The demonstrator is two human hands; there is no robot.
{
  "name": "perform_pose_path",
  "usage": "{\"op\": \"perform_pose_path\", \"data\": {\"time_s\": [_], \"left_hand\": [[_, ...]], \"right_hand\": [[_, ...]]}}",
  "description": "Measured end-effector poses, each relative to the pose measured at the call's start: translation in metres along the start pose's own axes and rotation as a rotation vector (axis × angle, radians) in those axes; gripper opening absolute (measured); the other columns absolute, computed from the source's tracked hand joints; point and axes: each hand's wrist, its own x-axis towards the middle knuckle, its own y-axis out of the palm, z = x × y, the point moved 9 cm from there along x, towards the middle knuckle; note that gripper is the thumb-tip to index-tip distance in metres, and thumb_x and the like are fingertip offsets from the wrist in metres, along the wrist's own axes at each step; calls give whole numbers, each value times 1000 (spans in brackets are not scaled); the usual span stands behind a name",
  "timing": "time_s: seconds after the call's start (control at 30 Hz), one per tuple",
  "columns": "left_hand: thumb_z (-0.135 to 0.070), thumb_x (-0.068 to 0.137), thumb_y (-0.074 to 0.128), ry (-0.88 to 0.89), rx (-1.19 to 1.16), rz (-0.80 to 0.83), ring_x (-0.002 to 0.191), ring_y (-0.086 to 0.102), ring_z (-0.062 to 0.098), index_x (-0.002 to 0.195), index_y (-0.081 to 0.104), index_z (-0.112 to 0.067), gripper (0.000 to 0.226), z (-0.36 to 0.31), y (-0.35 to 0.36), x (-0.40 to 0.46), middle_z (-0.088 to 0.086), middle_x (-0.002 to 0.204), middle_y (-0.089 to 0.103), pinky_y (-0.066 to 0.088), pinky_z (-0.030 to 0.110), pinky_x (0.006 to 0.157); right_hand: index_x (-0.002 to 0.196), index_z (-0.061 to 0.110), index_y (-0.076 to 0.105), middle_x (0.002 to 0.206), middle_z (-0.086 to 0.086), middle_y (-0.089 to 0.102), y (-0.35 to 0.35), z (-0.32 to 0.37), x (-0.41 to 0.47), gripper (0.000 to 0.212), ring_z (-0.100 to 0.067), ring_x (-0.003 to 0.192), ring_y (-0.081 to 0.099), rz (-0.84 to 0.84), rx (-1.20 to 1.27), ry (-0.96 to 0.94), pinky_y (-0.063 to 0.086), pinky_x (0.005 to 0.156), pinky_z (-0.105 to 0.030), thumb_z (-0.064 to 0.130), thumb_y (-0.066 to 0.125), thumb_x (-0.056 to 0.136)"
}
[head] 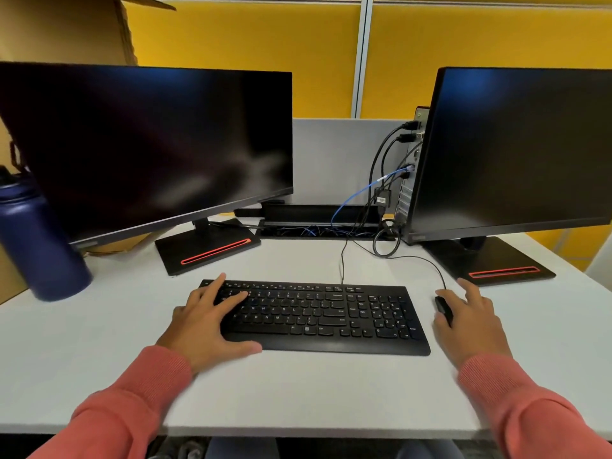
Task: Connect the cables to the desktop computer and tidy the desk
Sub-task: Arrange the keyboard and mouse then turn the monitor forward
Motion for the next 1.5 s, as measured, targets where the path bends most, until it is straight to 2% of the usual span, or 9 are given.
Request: {"op": "perform_pose_path", "data": {"time_s": [0.2,0.57,0.63,0.73,0.8,0.87,1.03,1.23,1.5], "left_hand": [[-98,59,49,35,-5,-73,153,4,15,152,28,-57,104,-3,2,-6,-13,170,0,20,48,122],[-96,60,51,28,-34,-56,152,8,15,149,37,-52,100,-4,-1,-8,-16,169,4,21,50,122],[-99,63,42,15,-17,-55,152,8,16,150,36,-52,99,-5,2,-5,-14,170,4,21,51,121],[-99,70,6,-50,37,-78,154,4,18,155,26,-49,101,-10,5,3,-8,171,2,18,54,122],[-90,74,-9,-59,89,-68,156,2,20,158,16,-48,98,-23,13,12,-6,171,2,11,56,124],[-85,77,-15,-6,107,-56,157,4,19,160,10,-47,95,-40,20,20,-5,171,6,7,55,126],[-77,92,1,98,103,-63,156,12,16,160,18,-45,77,-57,27,25,-7,169,19,8,47,128],[-69,97,6,92,122,-54,156,16,16,159,24,-42,70,-59,26,21,-4,167,26,11,44,128],[-60,102,18,94,127,32,155,22,25,159,30,-34,64,-58,32,23,4,166,29,17,51,125]], "right_hand": [[130,29,58,156,0,30,-2,-1,0,37,-26,129,42,-1,26,11,48,98,-43,33,58,93],[129,31,57,155,-1,31,5,-4,2,36,-28,127,42,-6,7,-8,51,96,-45,36,58,93],[130,31,56,155,-1,30,6,-5,2,37,-28,127,42,-1,-4,-8,51,96,-45,37,57,94],[131,34,55,155,0,29,6,-5,1,37,-27,131,38,23,-30,1,47,98,-46,40,55,95],[129,37,55,154,3,33,3,-4,-1,35,-24,135,34,19,-68,3,37,103,-49,44,52,95],[126,40,59,149,5,40,-3,4,-6,31,-19,137,32,-34,-91,-65,26,106,-50,43,49,97],[127,33,63,145,4,48,-8,58,-24,42,-16,134,40,-70,91,-315,26,108,-44,44,36,98],[135,29,60,151,3,44,9,86,-17,48,-18,138,38,16,253,-271,31,112,-50,47,37,98],[136,22,62,154,0,41,21,85,-17,43,-23,139,40,124,326,-235,37,112,-46,35,50,97]]}}
